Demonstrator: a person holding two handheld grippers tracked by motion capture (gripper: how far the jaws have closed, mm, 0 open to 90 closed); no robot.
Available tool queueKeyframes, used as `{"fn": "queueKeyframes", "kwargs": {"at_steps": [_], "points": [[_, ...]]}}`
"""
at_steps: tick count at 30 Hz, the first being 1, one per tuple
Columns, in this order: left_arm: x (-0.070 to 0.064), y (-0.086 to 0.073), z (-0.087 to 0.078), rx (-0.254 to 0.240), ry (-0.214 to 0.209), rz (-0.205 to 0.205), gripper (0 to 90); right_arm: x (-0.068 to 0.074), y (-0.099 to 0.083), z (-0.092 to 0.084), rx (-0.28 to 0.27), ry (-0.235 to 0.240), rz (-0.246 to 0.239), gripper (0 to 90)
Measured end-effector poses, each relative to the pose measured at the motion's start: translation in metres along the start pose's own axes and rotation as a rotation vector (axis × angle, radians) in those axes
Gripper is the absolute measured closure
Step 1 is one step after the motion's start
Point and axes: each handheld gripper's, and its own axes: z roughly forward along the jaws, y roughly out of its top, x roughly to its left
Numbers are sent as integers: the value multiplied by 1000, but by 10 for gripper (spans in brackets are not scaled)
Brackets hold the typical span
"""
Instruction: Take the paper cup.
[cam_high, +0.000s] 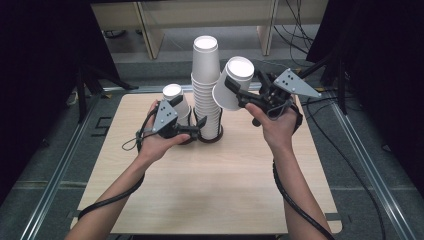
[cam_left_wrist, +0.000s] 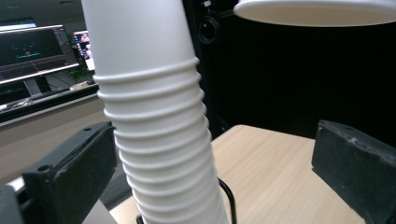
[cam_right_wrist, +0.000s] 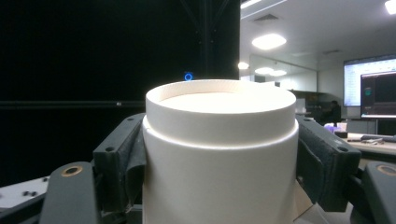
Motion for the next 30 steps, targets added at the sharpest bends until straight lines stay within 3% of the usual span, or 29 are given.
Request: {"fn": "queueKeyframes", "kwargs": {"at_steps": [10, 11, 14, 18, 20, 24, 28, 30], "points": [[-11, -20, -24, 34, -16, 2, 0, 5, -29, -5, 56, 8, 46, 259], [-12, -22, -26, 39, -21, -10, 0, 4, -33, -5, 59, 6, 28, 259], [-14, -31, -35, 48, -28, -26, 0, 7, -45, -8, 82, 7, 53, 259], [-18, -40, -44, 60, -36, -27, 0, 9, -53, -10, 96, 12, 45, 259], [-21, -47, -50, 71, -41, -35, 0, 13, -64, -12, 128, 24, 83, 260], [-24, -60, -64, 92, -42, -40, 0, 17, -79, -15, 154, 23, 80, 259], [-26, -66, -70, 80, -42, -50, 0, 19, -95, -16, 183, 40, 84, 259], [-30, -69, -75, 93, -45, -54, 0, 23, -102, -17, 200, 47, 111, 259]]}}
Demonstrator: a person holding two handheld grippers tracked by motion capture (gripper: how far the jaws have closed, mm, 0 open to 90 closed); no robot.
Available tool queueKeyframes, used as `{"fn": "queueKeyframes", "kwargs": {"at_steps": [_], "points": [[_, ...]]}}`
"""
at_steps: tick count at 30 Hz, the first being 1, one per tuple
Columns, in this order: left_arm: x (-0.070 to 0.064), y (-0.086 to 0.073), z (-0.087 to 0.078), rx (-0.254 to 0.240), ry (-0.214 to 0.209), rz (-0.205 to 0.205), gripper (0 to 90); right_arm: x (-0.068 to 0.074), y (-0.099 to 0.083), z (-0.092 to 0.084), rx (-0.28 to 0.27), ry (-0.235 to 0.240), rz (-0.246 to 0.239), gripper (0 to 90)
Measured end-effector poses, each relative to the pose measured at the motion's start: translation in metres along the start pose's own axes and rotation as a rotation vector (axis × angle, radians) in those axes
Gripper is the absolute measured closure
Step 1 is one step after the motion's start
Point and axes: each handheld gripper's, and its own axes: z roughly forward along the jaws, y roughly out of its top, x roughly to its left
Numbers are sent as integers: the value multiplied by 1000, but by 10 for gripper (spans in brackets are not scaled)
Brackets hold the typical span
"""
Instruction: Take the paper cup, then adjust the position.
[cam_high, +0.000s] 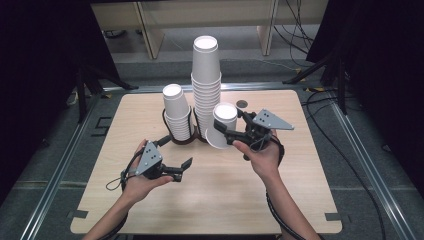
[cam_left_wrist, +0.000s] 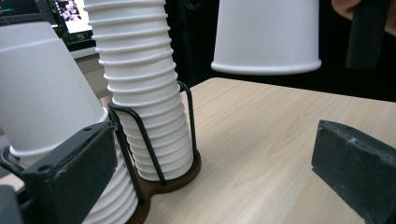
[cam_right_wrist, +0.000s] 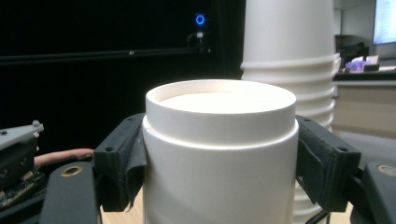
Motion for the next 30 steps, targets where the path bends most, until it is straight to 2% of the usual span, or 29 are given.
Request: {"fn": "queueKeyframes", "kwargs": {"at_steps": [1, 2, 3, 4, 6, 8, 11, 12, 13, 16, 17, 18, 19, 21, 22, 23, 24, 27, 28, 30], "points": [[-2, -2, 1, -26, -4, -5, 0, 1, -3, 1, 3, 4, 0, 259], [-3, -3, -1, -12, -9, -6, 0, 4, -7, 1, 13, 12, 16, 259], [-4, -6, -2, -20, -14, -12, 0, 5, -10, 1, 18, 9, -3, 259], [-6, -7, -4, 0, -17, -5, 0, 7, -12, 1, 30, 20, -3, 259], [-7, -8, -6, 3, -22, -12, 0, 9, -15, 2, 28, 29, 0, 259], [-9, -12, -6, -27, -34, -20, 0, 13, -19, 0, 46, 30, 15, 259], [-14, -15, -14, 13, -46, -18, 0, 21, -31, 2, 61, 54, 18, 259], [-15, -16, -14, -6, -50, -27, 0, 23, -34, 2, 71, 63, 26, 259], [-16, -17, -14, -7, -53, -30, 0, 24, -36, 3, 72, 65, 12, 259], [-17, -16, -15, 7, -56, -29, 0, 25, -39, 3, 72, 67, 7, 259], [-18, -16, -16, 16, -60, -29, 0, 28, -42, 2, 88, 71, 31, 259], [-18, -16, -16, 16, -60, -29, 0, 26, -43, 3, 82, 78, 13, 259], [-18, -16, -16, 17, -62, -30, 0, 28, -45, 3, 86, 69, 30, 259], [-20, -17, -17, 20, -71, -30, 0, 28, -46, 4, 90, 77, 23, 259], [-21, -19, -15, -1, -77, -33, 0, 31, -48, 6, 103, 89, 43, 259], [-21, -19, -15, -1, -77, -33, 0, 30, -49, 8, 88, 92, 26, 259], [-21, -19, -16, 18, -75, -42, 0, 31, -51, 8, 97, 97, 34, 259], [-21, -21, -14, 1, -81, -53, 0, 31, -54, 10, 108, 111, 39, 259], [-21, -21, -14, 27, -93, -56, 0, 33, -57, 11, 113, 116, 43, 259], [-22, -22, -12, 36, -105, -57, 0, 34, -60, 11, 133, 121, 42, 259]]}}
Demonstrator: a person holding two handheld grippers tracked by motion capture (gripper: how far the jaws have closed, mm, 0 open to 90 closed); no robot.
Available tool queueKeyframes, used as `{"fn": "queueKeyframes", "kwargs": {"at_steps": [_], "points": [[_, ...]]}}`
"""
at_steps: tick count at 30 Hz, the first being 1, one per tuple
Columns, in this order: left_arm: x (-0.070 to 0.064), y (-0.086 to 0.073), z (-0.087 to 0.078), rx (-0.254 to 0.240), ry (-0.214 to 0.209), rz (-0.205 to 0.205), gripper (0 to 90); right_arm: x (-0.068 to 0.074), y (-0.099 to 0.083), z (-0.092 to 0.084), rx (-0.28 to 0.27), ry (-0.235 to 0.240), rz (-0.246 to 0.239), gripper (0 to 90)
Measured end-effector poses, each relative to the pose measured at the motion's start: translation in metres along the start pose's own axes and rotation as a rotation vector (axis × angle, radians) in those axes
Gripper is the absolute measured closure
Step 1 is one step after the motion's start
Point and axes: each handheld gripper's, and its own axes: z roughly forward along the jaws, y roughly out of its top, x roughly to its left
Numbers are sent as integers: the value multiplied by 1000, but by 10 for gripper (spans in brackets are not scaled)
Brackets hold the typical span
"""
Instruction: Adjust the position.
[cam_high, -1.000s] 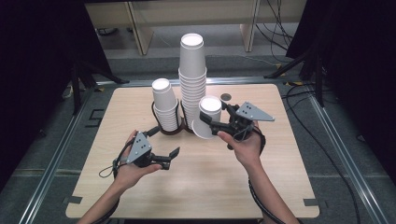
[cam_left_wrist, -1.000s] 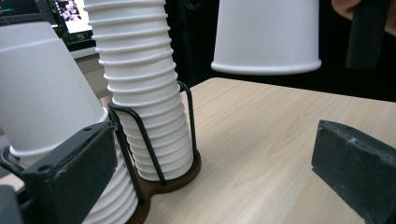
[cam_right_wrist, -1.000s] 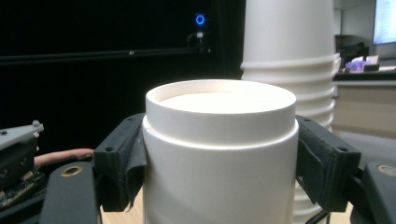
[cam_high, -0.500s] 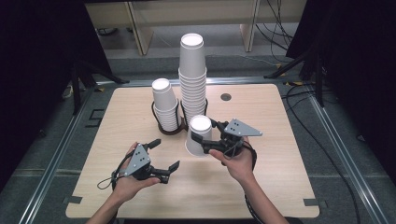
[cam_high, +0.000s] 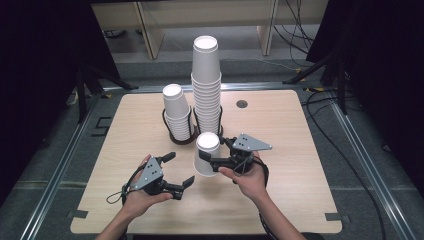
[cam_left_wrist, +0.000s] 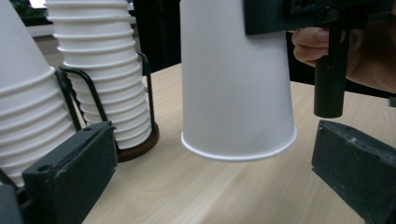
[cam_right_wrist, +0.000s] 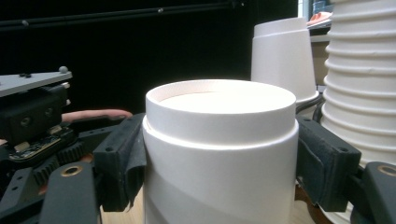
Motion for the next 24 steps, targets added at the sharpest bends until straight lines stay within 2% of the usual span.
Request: {"fn": "queueKeyframes", "kwargs": {"at_steps": [2, 3, 5, 6, 7, 10, 11, 13, 14, 15, 17, 23, 24], "points": [[-1, 0, 2, -10, -12, -11, 0, 0, -1, 1, -8, 6, -7, 259], [-1, 0, 2, 1, -17, -11, 0, 2, -2, 1, 0, 11, 20, 259], [-2, 1, 4, -1, -30, -23, 0, 2, -3, 2, 3, 15, 15, 259], [-3, 1, 4, 4, -33, -24, 0, 1, -4, 4, -18, 16, -3, 259], [-3, 0, 5, -5, -37, -26, 0, 5, -5, 6, -4, 21, 16, 259], [-3, -1, 6, 15, -43, -37, 0, 8, -4, 9, 9, 36, 2, 259], [-3, -2, 8, -3, -49, -46, 0, 9, -4, 10, 17, 39, 5, 259], [-3, -2, 7, 29, -49, -51, 0, 11, -4, 12, 11, 42, 11, 259], [-4, -2, 9, 31, -59, -51, 0, 13, -3, 15, 15, 59, 16, 259], [-4, -2, 10, 36, -59, -53, 0, 13, -3, 17, 15, 63, -7, 259], [-3, -2, 12, 45, -61, -49, 0, 15, -3, 20, 22, 73, 6, 259], [0, -4, 18, 64, -64, -46, 0, 16, -3, 20, 23, 75, 16, 259], [0, -4, 20, 68, -65, -46, 0, 15, -3, 21, 17, 71, -3, 259]]}}
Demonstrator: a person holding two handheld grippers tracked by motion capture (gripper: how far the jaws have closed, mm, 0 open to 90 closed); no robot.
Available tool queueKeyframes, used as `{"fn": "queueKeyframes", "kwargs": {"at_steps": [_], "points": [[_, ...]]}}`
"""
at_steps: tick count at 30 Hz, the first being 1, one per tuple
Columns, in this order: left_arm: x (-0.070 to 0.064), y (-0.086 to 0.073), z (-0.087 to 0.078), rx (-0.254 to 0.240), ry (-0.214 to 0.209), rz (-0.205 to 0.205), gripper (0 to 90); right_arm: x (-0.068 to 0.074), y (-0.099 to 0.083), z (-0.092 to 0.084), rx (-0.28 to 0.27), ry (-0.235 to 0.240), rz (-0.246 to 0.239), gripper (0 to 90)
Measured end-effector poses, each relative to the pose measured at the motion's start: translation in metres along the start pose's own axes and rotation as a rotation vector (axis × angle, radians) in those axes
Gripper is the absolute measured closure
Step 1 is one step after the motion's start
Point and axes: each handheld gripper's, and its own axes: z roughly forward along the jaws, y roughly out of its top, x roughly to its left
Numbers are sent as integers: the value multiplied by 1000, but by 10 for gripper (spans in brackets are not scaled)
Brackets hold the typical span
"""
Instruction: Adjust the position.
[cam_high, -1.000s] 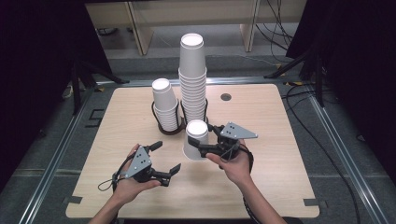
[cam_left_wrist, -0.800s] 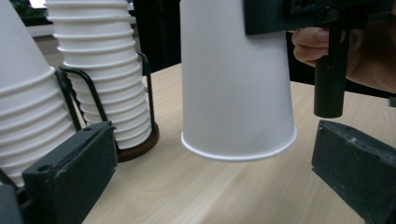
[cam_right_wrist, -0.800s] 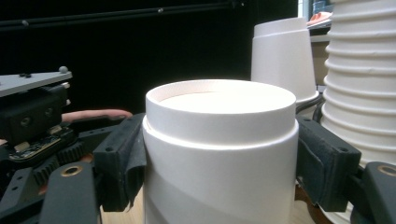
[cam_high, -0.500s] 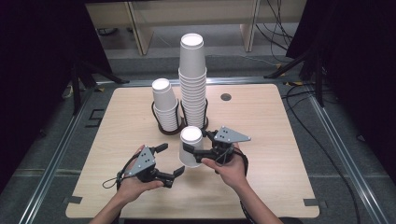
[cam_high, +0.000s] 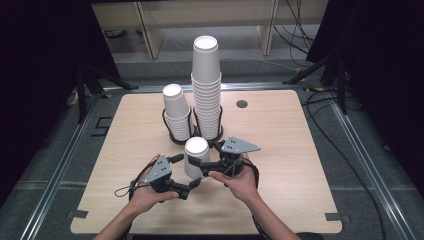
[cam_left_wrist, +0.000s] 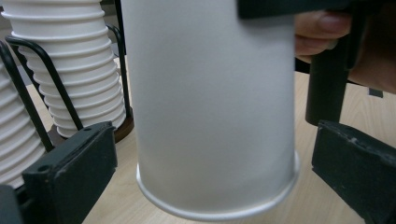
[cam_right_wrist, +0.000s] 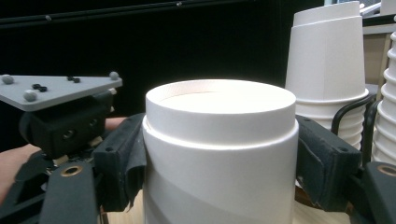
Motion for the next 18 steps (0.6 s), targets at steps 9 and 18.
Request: {"fn": "queueKeyframes", "kwargs": {"at_steps": [9, 18], "points": [[2, -3, 9, 18, -11, -8, 0, 1, 1, 2, 3, 9, -1, 259], [3, -5, 13, 24, -30, -26, 0, 3, 0, 5, 7, 28, 4, 259]]}}
